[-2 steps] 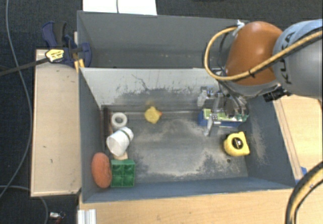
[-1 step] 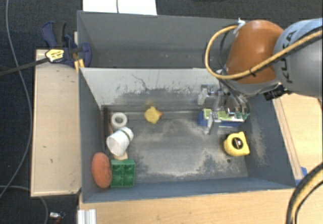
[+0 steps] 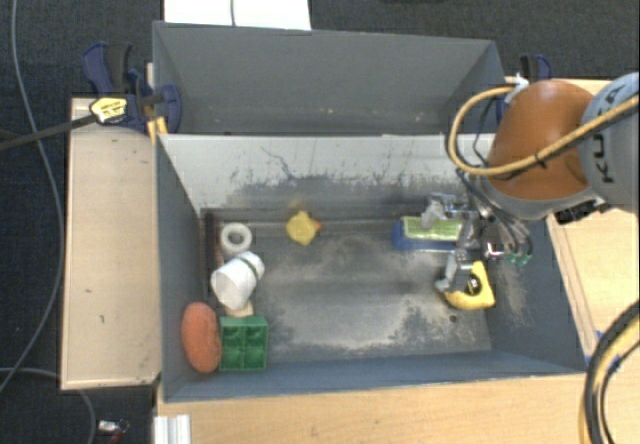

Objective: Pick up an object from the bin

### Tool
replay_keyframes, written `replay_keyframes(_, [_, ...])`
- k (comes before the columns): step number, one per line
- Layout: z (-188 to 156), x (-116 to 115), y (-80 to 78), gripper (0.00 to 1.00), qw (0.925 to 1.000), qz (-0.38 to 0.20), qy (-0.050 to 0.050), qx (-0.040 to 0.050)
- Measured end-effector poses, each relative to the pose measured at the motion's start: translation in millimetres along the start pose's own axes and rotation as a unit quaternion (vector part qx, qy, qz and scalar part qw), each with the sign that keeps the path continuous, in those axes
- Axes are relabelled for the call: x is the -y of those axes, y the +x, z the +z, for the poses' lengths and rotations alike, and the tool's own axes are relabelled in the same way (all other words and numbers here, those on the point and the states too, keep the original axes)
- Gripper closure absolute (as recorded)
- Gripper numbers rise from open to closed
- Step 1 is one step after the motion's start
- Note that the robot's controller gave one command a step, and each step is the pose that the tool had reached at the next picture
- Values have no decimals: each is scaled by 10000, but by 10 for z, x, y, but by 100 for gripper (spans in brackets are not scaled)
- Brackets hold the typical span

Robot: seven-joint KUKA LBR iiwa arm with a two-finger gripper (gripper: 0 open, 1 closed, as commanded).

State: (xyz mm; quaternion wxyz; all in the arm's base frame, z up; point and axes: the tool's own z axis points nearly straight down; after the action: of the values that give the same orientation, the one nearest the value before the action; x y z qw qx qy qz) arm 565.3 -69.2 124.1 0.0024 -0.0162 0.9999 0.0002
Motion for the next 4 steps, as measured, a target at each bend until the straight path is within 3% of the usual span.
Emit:
replay_keyframes(1, [-531, -54, -32, 0, 9999, 128, -5, 3])
replay_keyframes(2, [-600, 573, 214, 0, 9999, -102, 5, -20])
replay_keyframes(3, [-105, 553, 55, 0, 9995, -294, -1, 69])
replay_keyframes(4, [67, 672, 279, 0, 9992, -401, 21, 53])
